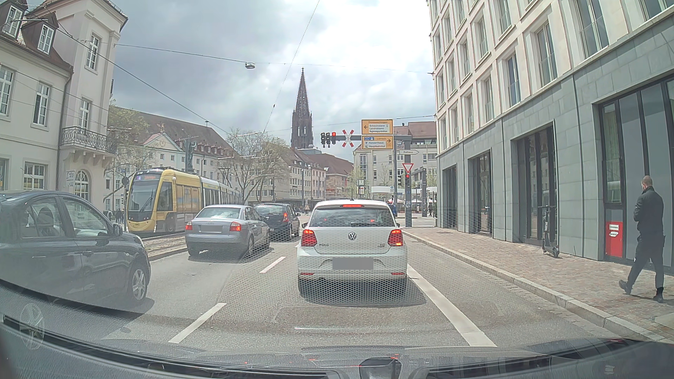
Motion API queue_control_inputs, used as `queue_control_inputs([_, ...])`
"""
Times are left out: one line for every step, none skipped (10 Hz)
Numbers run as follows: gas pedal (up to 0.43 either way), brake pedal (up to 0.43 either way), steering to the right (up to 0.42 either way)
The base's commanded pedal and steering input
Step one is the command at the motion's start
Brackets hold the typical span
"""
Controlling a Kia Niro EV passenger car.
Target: Follow the waypoints while adhering to traffic rules and regulations
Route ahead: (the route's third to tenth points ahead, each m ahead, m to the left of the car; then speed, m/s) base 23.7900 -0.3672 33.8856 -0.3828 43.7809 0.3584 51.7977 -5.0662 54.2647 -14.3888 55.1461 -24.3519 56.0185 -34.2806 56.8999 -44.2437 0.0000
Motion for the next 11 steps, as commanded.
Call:
queue_control_inputs([0.0, 0.232, -0.011])
queue_control_inputs([0.0, 0.232, -0.011])
queue_control_inputs([0.0, 0.232, -0.011])
queue_control_inputs([0.0, 0.232, -0.011])
queue_control_inputs([0.0, 0.232, -0.011])
queue_control_inputs([0.0, 0.232, -0.011])
queue_control_inputs([0.0, 0.232, -0.011])
queue_control_inputs([0.0, 0.238, -0.011])
queue_control_inputs([0.0, 0.232, -0.011])
queue_control_inputs([0.0, 0.232, -0.011])
queue_control_inputs([0.0, 0.232, -0.011])
